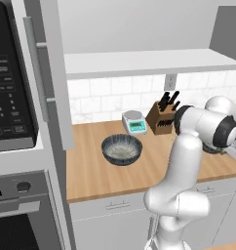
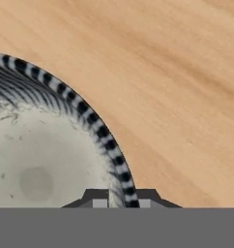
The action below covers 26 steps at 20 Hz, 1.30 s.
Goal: Pick up the bowls on the counter and stack them on top of one another in the open cabinet. Place the smaller bowl on top of the larger bowl.
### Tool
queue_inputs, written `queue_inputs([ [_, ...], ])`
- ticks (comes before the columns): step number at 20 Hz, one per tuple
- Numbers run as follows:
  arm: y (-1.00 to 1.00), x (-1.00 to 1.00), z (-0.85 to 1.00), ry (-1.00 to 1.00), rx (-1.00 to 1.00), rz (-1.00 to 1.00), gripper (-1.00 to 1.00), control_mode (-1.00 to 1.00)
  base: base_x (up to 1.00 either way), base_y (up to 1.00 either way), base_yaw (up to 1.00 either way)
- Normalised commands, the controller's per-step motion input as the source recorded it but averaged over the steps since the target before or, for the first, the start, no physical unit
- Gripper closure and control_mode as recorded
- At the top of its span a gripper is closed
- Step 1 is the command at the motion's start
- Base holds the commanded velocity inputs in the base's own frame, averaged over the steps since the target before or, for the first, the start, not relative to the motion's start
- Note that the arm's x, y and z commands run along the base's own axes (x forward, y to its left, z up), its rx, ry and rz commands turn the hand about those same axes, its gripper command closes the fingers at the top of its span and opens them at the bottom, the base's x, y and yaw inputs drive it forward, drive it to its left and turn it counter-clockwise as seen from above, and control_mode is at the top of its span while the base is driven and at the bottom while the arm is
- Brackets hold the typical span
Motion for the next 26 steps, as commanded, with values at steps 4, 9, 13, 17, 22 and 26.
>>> queue_inputs([
  [4, 0.97, -0.30, 0.61, -0.14, -0.05, -0.16, 1.00, -1.00, 0.00, 0.00, 0.00],
  [9, 1.00, -0.18, 0.61, -0.05, -0.12, -0.11, 1.00, -1.00, 0.00, 0.00, 0.00],
  [13, 1.00, -0.24, 0.74, 0.00, -0.13, -0.02, 1.00, -1.00, 0.00, 0.00, 0.00],
  [17, 1.00, -0.25, 0.70, 0.00, -0.10, 0.00, 1.00, -1.00, 0.00, 0.00, 0.00],
  [22, 0.99, -0.03, 0.69, 0.02, -0.02, 0.05, 1.00, -1.00, 0.00, 0.00, 0.00],
  [26, 0.89, 0.00, 0.53, 0.06, 0.01, 0.20, 1.00, -1.00, 0.00, 0.00, 0.00],
])
